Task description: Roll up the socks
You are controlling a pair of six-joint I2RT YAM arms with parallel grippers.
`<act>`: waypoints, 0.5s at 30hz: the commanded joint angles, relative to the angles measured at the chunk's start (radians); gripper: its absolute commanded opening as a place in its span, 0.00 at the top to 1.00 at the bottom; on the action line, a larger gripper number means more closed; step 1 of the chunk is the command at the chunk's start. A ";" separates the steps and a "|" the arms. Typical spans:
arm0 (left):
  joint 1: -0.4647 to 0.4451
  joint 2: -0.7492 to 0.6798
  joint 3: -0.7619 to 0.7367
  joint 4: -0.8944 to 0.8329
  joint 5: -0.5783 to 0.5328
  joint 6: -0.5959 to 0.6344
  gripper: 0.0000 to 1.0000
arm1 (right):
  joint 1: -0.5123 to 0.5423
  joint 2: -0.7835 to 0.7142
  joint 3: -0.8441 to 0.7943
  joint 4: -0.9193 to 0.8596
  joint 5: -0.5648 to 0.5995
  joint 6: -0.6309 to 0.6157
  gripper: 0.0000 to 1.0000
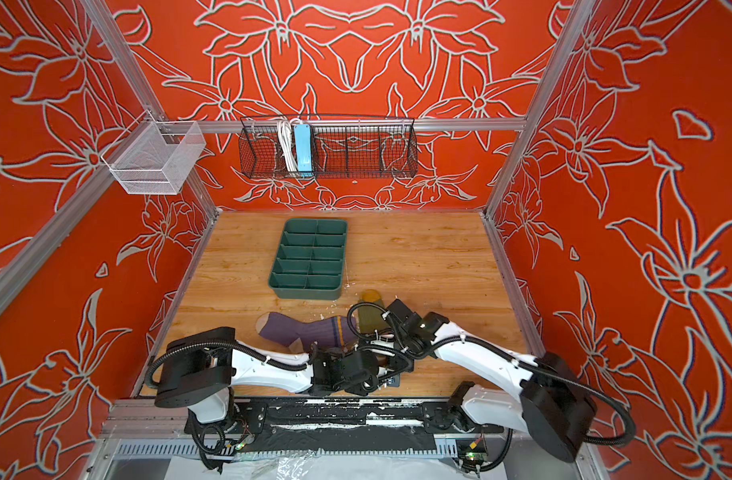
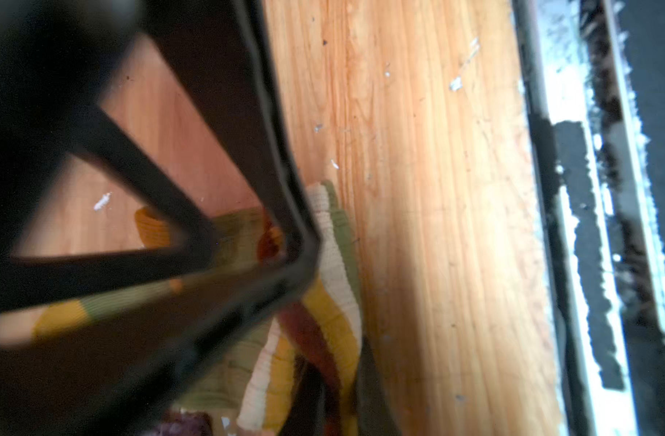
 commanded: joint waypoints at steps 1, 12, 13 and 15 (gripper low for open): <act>0.069 0.017 0.039 -0.195 0.117 -0.115 0.98 | -0.022 -0.111 -0.036 -0.042 0.085 -0.058 0.42; 0.239 0.098 0.230 -0.430 0.397 -0.241 1.00 | -0.232 -0.590 -0.018 0.000 0.322 -0.137 0.39; 0.255 0.108 0.249 -0.455 0.434 -0.249 1.00 | -0.233 -0.620 -0.012 0.013 0.332 -0.134 0.38; 0.291 0.138 0.296 -0.511 0.510 -0.273 1.00 | -0.235 -0.680 0.006 0.028 0.339 -0.113 0.36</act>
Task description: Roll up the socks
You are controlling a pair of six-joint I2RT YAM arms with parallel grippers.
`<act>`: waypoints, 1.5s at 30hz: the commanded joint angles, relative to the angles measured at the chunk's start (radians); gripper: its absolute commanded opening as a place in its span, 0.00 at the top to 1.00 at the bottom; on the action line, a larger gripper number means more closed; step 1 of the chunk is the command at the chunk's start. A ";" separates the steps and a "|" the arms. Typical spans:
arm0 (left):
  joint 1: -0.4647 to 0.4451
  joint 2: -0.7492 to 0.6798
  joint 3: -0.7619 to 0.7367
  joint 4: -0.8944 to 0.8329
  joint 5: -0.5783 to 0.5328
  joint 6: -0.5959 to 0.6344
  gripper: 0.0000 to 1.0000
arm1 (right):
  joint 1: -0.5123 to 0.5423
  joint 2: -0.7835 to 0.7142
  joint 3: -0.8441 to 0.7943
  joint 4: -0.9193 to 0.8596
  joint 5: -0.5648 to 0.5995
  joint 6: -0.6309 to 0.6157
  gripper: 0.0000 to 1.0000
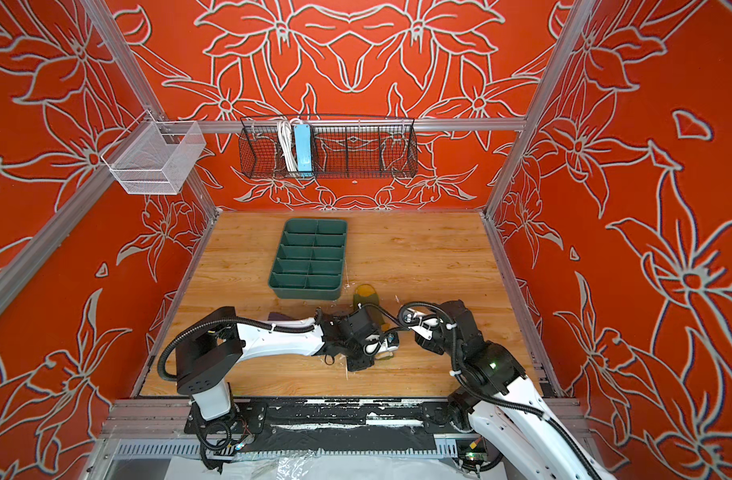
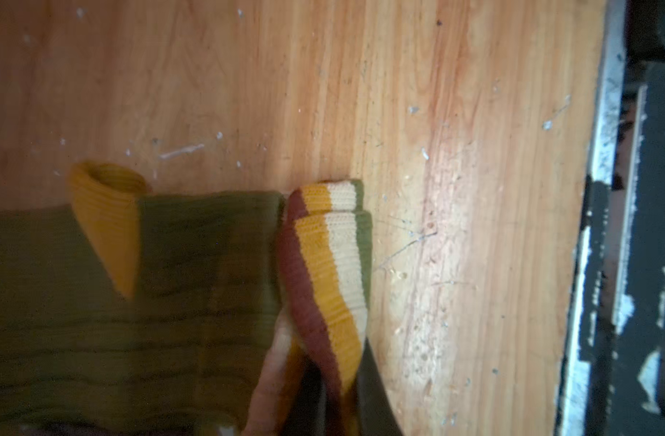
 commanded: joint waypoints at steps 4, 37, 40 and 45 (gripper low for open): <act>0.099 0.092 0.100 -0.211 0.279 -0.084 1.00 | -0.002 -0.121 0.083 -0.046 -0.070 -0.004 0.37; 0.179 0.206 0.143 -0.225 0.396 -0.115 1.00 | 0.425 0.716 -0.050 0.316 -0.012 -0.036 0.50; 0.179 0.205 0.146 -0.230 0.396 -0.112 1.00 | 0.423 0.766 -0.049 0.324 -0.007 -0.054 0.61; 0.179 0.192 0.143 -0.230 0.398 -0.107 1.00 | 0.423 0.820 -0.052 0.317 -0.023 -0.050 0.78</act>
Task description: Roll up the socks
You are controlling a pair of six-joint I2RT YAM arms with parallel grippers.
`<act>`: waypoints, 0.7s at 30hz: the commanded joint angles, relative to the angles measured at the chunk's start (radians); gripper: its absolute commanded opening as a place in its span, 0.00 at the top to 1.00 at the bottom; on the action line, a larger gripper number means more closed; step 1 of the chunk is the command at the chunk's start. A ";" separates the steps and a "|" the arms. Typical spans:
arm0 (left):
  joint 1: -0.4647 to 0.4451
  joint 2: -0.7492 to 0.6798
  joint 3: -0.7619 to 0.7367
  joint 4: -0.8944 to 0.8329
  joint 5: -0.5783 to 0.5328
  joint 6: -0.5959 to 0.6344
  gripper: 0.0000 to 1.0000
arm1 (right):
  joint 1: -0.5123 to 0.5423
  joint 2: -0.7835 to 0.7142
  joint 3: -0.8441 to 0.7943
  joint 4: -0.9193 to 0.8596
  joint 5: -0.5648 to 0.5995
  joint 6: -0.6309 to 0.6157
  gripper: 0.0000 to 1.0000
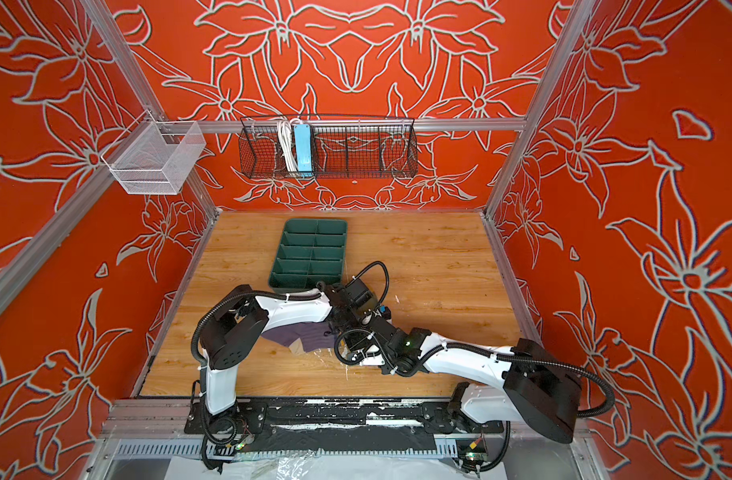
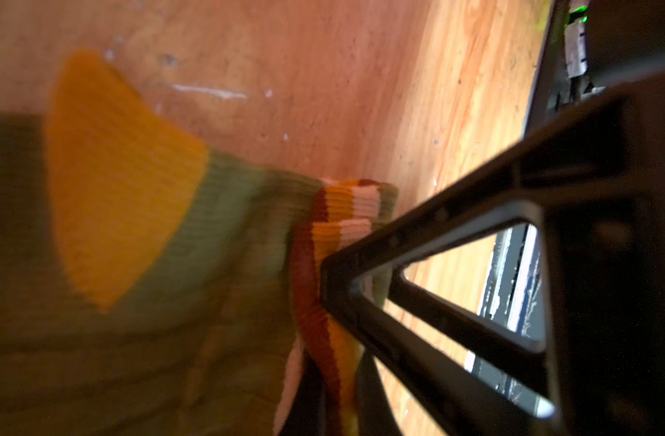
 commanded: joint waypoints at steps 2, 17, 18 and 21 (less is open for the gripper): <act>-0.017 0.022 -0.009 -0.056 -0.019 0.011 0.96 | -0.010 0.062 -0.002 0.027 -0.018 0.040 0.84; -0.007 -0.335 -0.072 0.095 -0.203 0.063 0.20 | -0.007 0.054 0.029 -0.132 -0.065 0.094 1.00; -0.002 -0.379 -0.087 0.116 -0.247 0.073 0.18 | -0.007 0.055 0.031 -0.139 -0.075 0.102 1.00; 0.018 -0.522 -0.138 0.194 -0.380 0.115 0.14 | -0.009 0.061 0.036 -0.161 -0.094 0.125 1.00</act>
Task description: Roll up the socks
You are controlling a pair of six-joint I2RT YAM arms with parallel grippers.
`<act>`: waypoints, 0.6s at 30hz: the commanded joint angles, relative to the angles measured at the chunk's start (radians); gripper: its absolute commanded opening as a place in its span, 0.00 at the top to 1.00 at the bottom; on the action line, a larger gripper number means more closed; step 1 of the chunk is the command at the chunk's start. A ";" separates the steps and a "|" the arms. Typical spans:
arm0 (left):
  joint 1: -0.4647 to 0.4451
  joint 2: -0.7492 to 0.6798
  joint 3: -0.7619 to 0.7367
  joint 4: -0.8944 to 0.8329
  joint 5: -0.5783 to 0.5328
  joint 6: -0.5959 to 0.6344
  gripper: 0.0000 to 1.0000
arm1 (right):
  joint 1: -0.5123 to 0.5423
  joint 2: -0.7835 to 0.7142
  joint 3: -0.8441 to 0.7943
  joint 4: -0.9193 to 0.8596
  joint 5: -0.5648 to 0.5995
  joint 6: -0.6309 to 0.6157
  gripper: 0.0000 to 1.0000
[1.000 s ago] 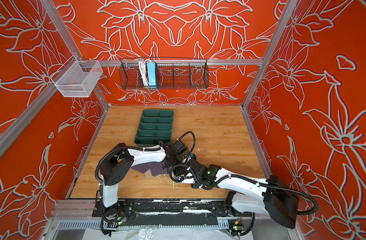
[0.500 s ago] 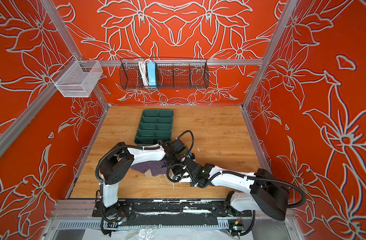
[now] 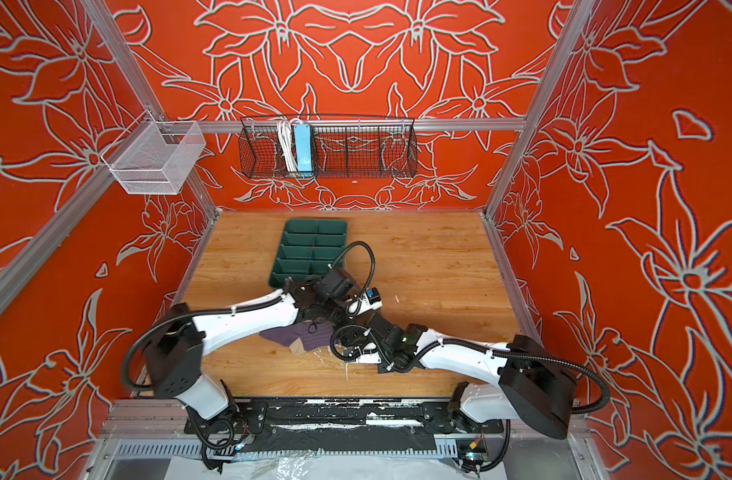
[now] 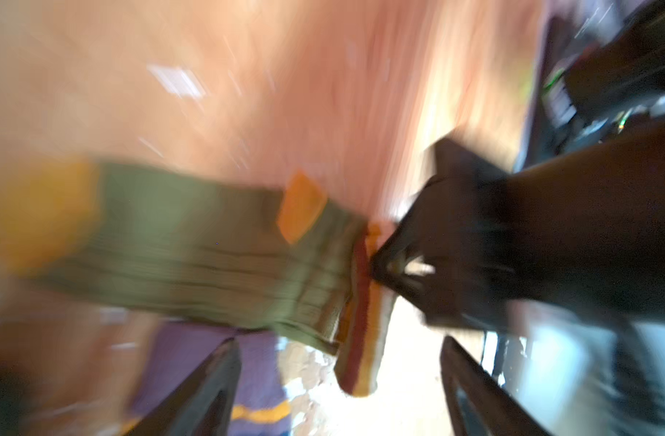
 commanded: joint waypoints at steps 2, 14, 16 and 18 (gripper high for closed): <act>0.015 -0.212 -0.056 0.173 -0.216 0.090 0.11 | -0.003 0.043 -0.004 -0.134 -0.036 0.065 1.00; 0.025 -0.732 -0.088 0.134 -0.311 0.611 0.01 | -0.064 0.116 0.094 -0.320 -0.247 0.136 1.00; 0.025 -0.756 -0.061 0.059 -0.231 0.658 0.00 | -0.082 0.125 0.110 -0.331 -0.261 0.147 1.00; 0.025 -0.753 -0.043 -0.005 -0.147 0.697 0.01 | -0.098 0.130 0.122 -0.336 -0.265 0.148 1.00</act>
